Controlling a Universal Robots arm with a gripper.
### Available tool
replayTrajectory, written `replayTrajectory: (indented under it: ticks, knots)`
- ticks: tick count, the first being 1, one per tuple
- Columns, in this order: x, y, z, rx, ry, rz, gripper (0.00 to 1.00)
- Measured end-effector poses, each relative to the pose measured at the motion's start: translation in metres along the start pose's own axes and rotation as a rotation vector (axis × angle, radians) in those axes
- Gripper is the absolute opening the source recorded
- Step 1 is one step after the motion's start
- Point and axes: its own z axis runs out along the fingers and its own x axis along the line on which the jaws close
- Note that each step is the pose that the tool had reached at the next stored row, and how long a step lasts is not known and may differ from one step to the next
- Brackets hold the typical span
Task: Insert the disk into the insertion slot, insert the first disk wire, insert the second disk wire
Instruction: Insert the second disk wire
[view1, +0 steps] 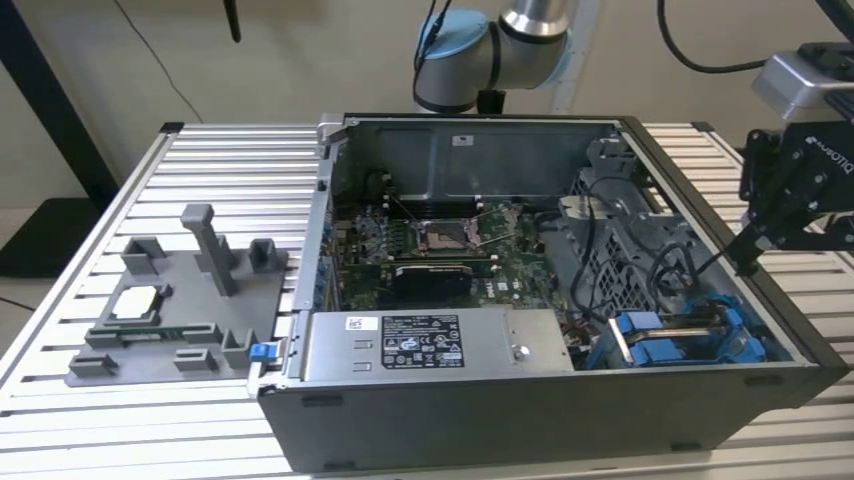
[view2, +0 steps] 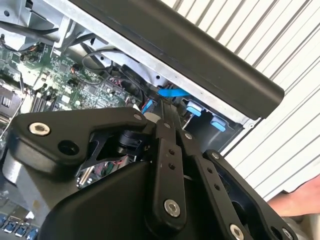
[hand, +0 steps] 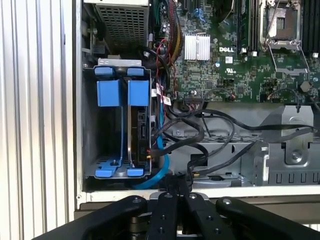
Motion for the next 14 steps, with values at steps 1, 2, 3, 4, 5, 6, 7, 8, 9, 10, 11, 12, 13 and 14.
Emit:
replayTrajectory:
  ticks: [1,2,3,4,5,6,7,8,9,10,11,12,13,14]
  knots:
    - [0.0009,-0.0001,-0.0002,-0.0002,0.0000,0.000,0.00]
    - [0.0021,-0.0001,-0.0004,-0.0009,0.0001,0.000,0.00]
    - [0.0033,-0.0004,-0.0005,-0.0022,0.0001,0.000,0.00]
    - [0.0049,-0.0012,-0.0006,-0.0038,0.0001,0.000,0.00]
    - [0.0065,-0.0021,-0.0008,-0.0067,0.0001,0.001,0.00]
    - [0.0083,-0.0032,-0.0010,-0.0110,0.0002,0.001,0.00]
    - [0.0099,-0.0042,-0.0013,-0.0152,0.0004,0.001,0.00]
    - [0.0116,-0.0053,-0.0015,-0.0203,0.0004,0.002,0.00]
    - [0.0131,-0.0062,-0.0016,-0.0233,0.0003,0.002,0.00]
    - [0.0143,-0.0069,-0.0007,-0.0241,0.0004,0.002,0.00]
    - [0.0150,-0.0075,0.0007,-0.0243,-0.0009,0.003,0.00]
    - [0.0153,-0.0081,0.0018,-0.0244,-0.0032,0.004,0.00]
    - [0.0155,-0.0083,0.0025,-0.0245,-0.0059,0.005,0.00]
    - [0.0155,-0.0084,0.0030,-0.0247,-0.0112,0.007,0.00]
